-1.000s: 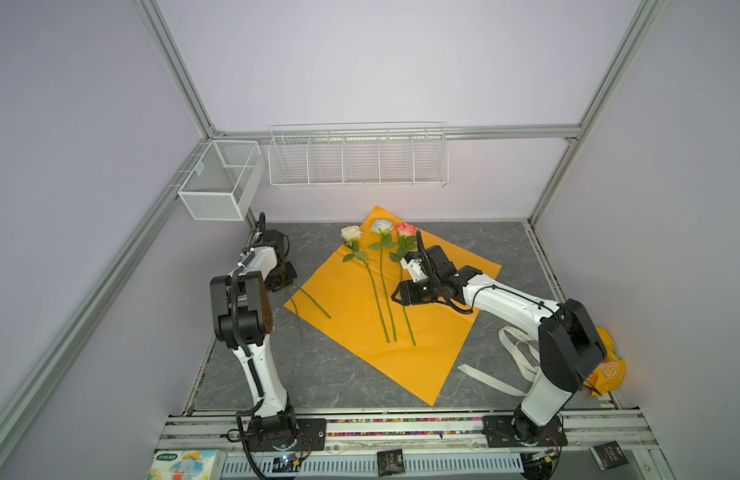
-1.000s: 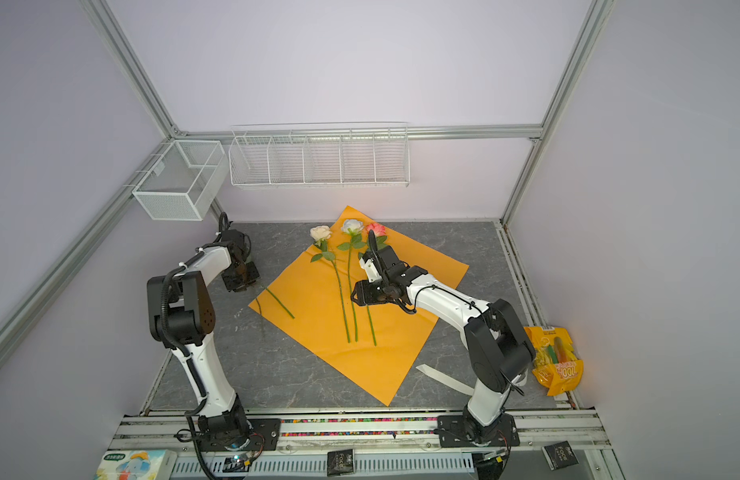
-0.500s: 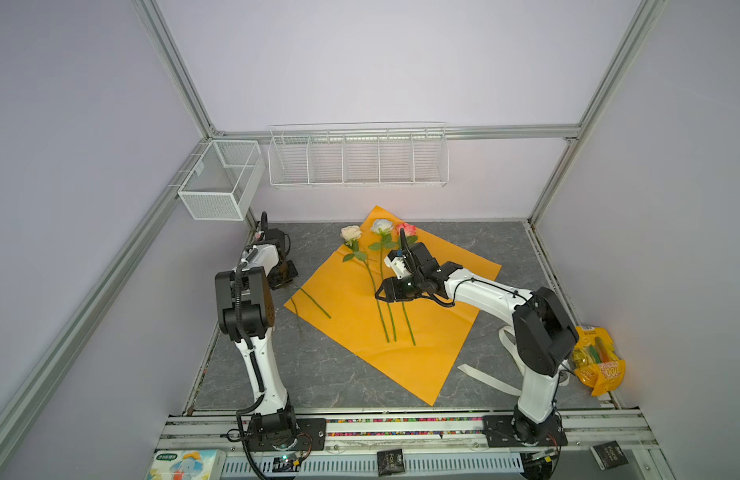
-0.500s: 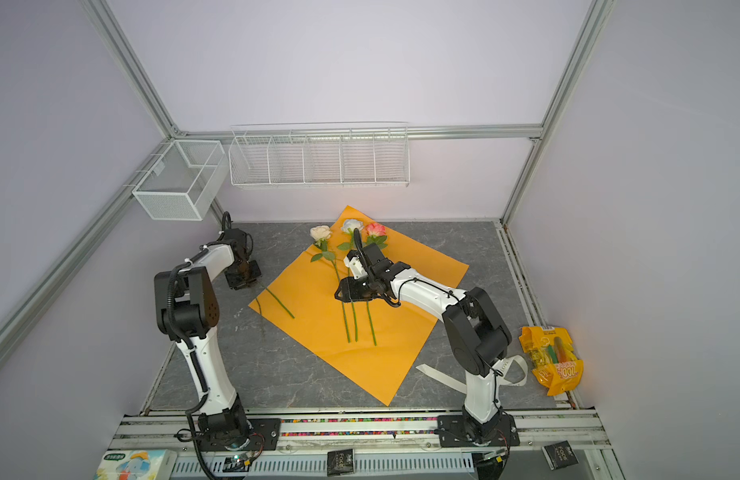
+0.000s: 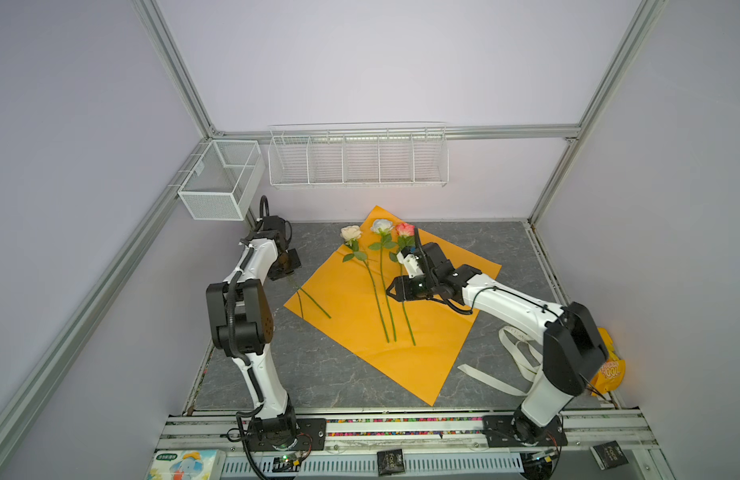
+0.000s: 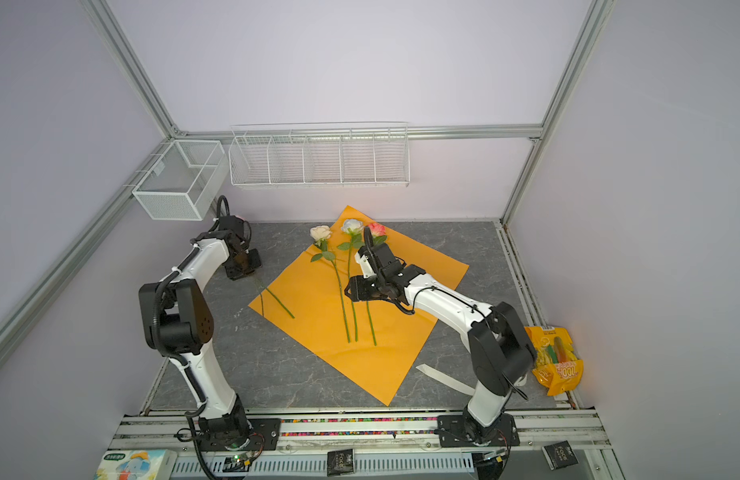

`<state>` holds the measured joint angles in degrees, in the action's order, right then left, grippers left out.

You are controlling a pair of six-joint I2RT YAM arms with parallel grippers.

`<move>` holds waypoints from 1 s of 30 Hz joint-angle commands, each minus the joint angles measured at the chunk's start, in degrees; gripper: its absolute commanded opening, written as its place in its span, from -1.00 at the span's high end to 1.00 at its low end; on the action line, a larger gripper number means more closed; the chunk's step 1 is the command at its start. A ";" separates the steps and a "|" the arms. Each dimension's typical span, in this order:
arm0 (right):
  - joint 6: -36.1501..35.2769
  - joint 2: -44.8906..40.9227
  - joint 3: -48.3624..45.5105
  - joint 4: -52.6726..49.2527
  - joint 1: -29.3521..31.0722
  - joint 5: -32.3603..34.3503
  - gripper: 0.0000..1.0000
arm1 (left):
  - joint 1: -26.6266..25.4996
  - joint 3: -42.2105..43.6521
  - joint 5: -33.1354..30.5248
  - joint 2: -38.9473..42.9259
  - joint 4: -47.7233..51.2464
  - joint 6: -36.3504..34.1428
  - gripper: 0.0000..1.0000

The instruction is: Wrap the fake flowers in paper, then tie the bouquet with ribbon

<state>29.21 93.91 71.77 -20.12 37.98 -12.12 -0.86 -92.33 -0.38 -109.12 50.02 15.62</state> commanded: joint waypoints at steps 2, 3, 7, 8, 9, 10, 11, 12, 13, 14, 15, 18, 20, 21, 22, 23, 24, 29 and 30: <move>2.97 -8.01 -7.37 -2.03 -4.84 6.86 -0.05 | -8.48 1.33 7.73 3.66 0.52 2.51 1.00; 3.13 -9.79 -8.70 -2.71 -5.82 7.43 -0.05 | -10.31 1.44 10.79 3.36 -0.59 3.92 1.00; 1.85 -15.77 -12.47 -6.32 -8.72 10.26 -0.05 | -18.79 0.97 16.94 -0.27 -7.30 9.43 1.00; 1.52 -16.88 -13.11 -6.78 -9.15 10.37 -0.05 | -20.71 0.03 16.06 -1.58 -7.90 10.84 1.00; 1.14 -18.09 -13.71 -7.31 -9.69 10.55 -0.05 | -22.90 -1.12 16.12 -3.40 -9.07 11.51 1.00; 0.94 -19.13 -14.13 -7.92 -10.08 10.67 -0.05 | -24.75 -2.54 16.38 -5.36 -9.89 12.05 1.00; 0.80 -19.69 -14.32 -8.36 -10.32 10.84 -0.06 | -26.13 -4.21 16.08 -7.22 -9.91 12.77 1.00; 0.60 -20.52 -14.78 -8.79 -10.68 10.98 -0.05 | -27.60 -5.89 15.85 -9.20 -10.26 13.56 1.00; 0.49 -21.27 -15.18 -9.11 -10.92 11.18 -0.06 | -28.99 -7.63 15.13 -10.94 -10.59 14.13 1.00; 0.49 -21.77 -15.52 -9.30 -11.06 11.24 -0.05 | -29.97 -9.16 14.35 -12.53 -10.42 14.75 1.00; 0.50 -22.39 -15.83 -9.33 -11.25 11.24 -0.06 | -30.70 -10.57 13.88 -14.17 -10.57 15.58 1.00; 0.54 -23.30 -16.81 -9.45 -11.63 11.26 -0.05 | -31.78 -12.68 13.97 -16.95 -12.16 17.08 1.00; 0.54 -23.58 -17.18 -9.54 -11.70 11.27 -0.05 | -32.20 -13.35 14.81 -18.36 -13.53 17.42 1.00; 0.58 -23.76 -17.40 -9.50 -11.70 11.22 -0.05 | -32.40 -13.99 14.86 -19.24 -13.43 17.51 1.00; 0.50 -23.78 -17.51 -9.33 -11.79 11.16 -0.05 | -32.57 -14.64 14.41 -19.98 -12.95 17.45 1.00; 0.50 -23.69 -17.54 -9.45 -11.79 11.02 -0.06 | -32.78 -14.79 14.01 -20.43 -12.97 17.29 1.00; 0.33 -23.68 -17.47 -9.58 -11.89 10.85 -0.05 | -32.89 -14.64 13.93 -20.82 -13.34 17.30 0.91; -0.27 -23.21 -17.37 -9.41 -12.05 10.13 -0.06 | -33.28 -16.79 14.48 -23.55 -11.13 17.52 0.53; -0.36 -23.07 -17.12 -9.41 -12.13 9.97 -0.06 | -33.37 -16.69 14.57 -23.18 -10.91 17.47 0.52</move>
<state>29.91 71.16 55.11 -28.95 26.22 -1.50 -33.71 -107.46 14.26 -131.31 37.39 32.86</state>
